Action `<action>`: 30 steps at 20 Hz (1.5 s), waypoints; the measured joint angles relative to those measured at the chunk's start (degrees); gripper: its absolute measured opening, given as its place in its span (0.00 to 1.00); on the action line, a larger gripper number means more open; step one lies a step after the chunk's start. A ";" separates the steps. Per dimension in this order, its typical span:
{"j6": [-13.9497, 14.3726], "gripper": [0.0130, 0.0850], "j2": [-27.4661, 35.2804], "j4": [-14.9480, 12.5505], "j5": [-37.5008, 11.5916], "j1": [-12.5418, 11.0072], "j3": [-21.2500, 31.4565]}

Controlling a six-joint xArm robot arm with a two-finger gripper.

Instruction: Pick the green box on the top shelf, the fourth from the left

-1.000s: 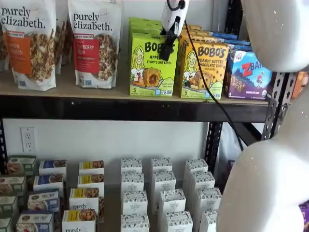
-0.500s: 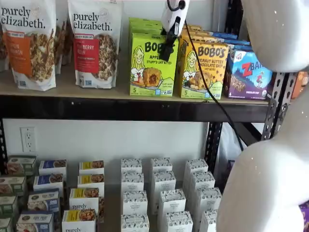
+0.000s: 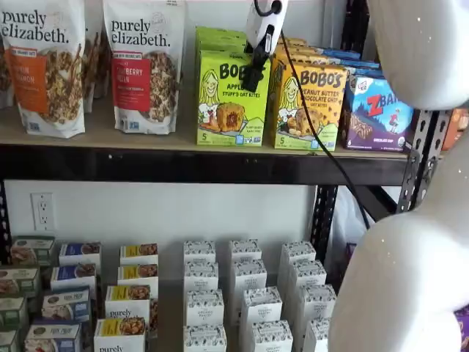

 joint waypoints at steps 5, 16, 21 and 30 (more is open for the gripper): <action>-0.04 0.33 -0.05 0.23 0.07 -0.08 -0.07; 0.05 0.22 0.27 -0.53 0.59 0.10 -0.31; -0.01 0.22 0.20 -0.45 0.27 0.05 -0.11; -0.13 0.22 0.49 0.30 1.35 -0.25 -0.96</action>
